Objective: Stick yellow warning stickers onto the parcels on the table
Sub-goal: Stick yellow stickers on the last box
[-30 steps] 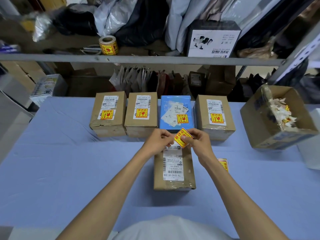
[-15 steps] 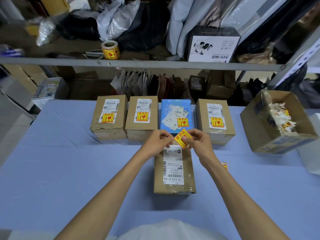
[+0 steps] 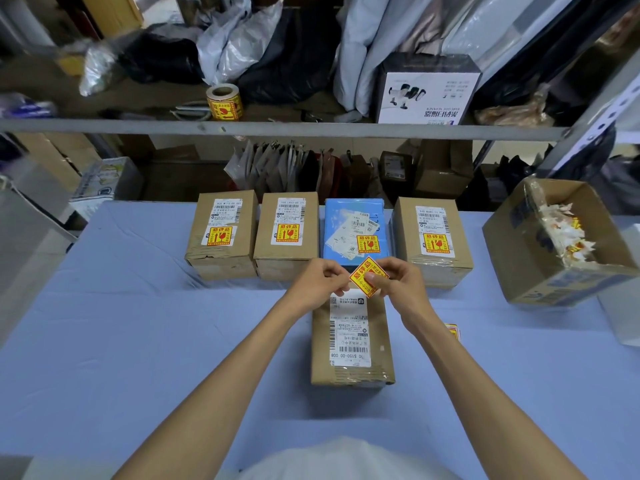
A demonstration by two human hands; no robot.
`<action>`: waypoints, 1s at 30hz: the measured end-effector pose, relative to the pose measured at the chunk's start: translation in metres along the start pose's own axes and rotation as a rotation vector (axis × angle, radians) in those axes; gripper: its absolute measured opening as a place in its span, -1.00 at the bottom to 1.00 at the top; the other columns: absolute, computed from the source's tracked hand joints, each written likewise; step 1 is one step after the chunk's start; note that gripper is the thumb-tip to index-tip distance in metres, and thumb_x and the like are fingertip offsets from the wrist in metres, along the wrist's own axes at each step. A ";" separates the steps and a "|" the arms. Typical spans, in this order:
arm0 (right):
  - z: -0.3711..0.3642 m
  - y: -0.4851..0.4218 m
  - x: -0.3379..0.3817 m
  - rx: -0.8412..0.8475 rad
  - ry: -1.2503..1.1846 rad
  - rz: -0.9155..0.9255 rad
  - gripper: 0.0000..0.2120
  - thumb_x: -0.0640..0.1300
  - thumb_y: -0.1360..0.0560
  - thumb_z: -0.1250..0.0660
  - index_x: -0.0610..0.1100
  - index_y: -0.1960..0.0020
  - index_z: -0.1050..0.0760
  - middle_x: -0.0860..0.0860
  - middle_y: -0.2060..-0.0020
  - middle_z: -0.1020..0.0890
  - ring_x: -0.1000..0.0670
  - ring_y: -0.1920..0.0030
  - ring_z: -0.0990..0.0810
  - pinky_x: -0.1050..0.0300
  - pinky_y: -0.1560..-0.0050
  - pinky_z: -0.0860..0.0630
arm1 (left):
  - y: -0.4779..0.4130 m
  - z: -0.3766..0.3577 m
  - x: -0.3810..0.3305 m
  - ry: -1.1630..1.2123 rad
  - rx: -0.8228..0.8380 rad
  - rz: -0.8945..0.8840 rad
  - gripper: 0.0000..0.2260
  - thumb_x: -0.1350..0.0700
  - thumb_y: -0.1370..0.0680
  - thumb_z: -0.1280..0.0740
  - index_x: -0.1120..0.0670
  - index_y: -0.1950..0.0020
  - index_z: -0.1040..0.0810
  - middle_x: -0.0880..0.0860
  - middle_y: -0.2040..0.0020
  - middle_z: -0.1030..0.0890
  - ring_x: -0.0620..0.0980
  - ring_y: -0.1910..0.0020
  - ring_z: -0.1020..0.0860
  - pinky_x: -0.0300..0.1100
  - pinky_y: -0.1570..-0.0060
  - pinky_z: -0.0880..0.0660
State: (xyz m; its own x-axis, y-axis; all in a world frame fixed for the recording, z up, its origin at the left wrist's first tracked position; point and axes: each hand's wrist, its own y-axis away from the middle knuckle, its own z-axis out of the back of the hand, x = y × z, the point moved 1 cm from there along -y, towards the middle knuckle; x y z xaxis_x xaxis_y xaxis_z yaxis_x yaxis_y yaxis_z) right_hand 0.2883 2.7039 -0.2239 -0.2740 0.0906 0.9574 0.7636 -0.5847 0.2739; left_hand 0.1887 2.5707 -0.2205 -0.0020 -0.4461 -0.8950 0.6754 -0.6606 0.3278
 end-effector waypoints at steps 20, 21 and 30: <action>0.003 -0.003 -0.008 -0.064 -0.021 0.054 -0.73 -0.31 -0.40 -0.47 -0.16 -0.05 -0.53 -0.02 0.13 -0.60 0.04 0.16 -0.59 0.31 0.29 -0.58 | -0.001 -0.005 -0.003 0.119 0.053 0.014 -0.93 0.15 -0.57 -0.31 0.09 0.09 -0.55 0.00 0.24 -0.63 -0.14 0.33 -0.56 -0.29 0.37 -0.36; 0.003 -0.003 -0.008 -0.069 -0.015 0.061 -0.73 -0.31 -0.39 -0.48 -0.16 -0.05 -0.53 -0.01 0.13 -0.60 0.05 0.15 -0.59 0.28 0.25 -0.59 | -0.002 -0.005 -0.003 0.126 0.053 0.012 -0.94 0.15 -0.57 -0.31 0.10 0.08 -0.55 0.00 0.25 -0.63 -0.13 0.32 -0.56 -0.28 0.35 -0.36; 0.004 -0.006 -0.014 -0.081 0.010 0.091 -0.72 -0.32 -0.35 -0.51 -0.14 -0.01 -0.55 -0.03 0.08 -0.64 0.01 0.05 -0.61 0.19 0.08 -0.60 | -0.004 -0.006 0.001 0.149 0.041 0.015 -0.93 0.19 -0.54 -0.32 0.10 0.11 -0.58 0.00 0.27 -0.65 -0.08 0.31 -0.58 -0.13 0.18 -0.44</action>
State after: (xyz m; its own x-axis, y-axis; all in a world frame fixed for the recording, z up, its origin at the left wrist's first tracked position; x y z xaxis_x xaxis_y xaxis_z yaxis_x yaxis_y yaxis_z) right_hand 0.2901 2.7093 -0.2382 -0.2120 0.0260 0.9769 0.7357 -0.6538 0.1770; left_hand 0.1900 2.5766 -0.2245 0.1194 -0.3639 -0.9237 0.6441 -0.6797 0.3510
